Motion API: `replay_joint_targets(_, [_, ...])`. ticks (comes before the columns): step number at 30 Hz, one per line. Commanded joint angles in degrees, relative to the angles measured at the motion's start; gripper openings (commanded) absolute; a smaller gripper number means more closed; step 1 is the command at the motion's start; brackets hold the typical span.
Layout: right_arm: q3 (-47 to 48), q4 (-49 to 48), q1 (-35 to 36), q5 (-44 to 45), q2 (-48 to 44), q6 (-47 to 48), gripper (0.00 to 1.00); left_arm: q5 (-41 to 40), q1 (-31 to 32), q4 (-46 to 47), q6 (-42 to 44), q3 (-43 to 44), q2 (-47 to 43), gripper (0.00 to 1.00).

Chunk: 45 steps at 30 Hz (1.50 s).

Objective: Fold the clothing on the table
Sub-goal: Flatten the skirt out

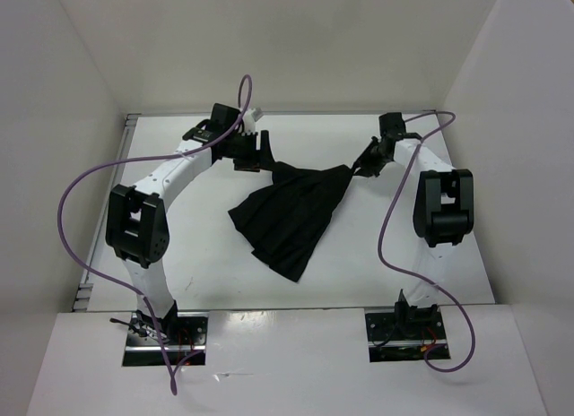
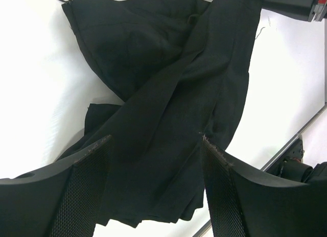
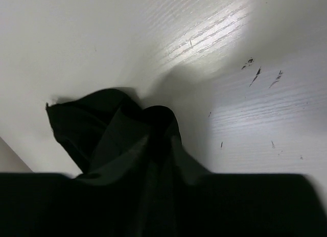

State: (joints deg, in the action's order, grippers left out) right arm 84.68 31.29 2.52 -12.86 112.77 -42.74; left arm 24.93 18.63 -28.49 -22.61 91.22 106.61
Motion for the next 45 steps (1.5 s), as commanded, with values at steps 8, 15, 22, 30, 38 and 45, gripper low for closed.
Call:
replay_joint_targets(8, [4.24,1.85,9.75,9.85,-12.74,-0.85,0.0,0.82,-1.49,0.89,0.99,0.19,0.44,0.75])
replay_joint_targets(15, [34.35,5.97,25.32,4.07,-9.32,15.56,0.0,-0.23,-3.51,1.42,-0.06,1.24,1.59,0.75])
replay_joint_targets(22, [22.48,0.26,29.21,12.13,-28.2,19.71,0.0,2.85,-9.75,4.5,-2.44,-4.03,1.59,0.75])
replay_joint_targets(30, [-5.19,14.55,17.79,27.6,-36.13,8.13,0.0,-1.54,-11.6,1.43,0.64,-7.1,-5.0,0.75])
replay_joint_targets(38, [-15.33,24.26,15.05,39.05,-30.51,-1.03,0.0,8.63,-10.11,5.55,3.53,-8.16,-8.78,0.75])
replay_joint_targets(45, [-14.11,26.37,15.05,42.83,-27.08,-2.79,0.0,15.15,-7.82,9.24,7.75,-1.41,-0.89,0.75])
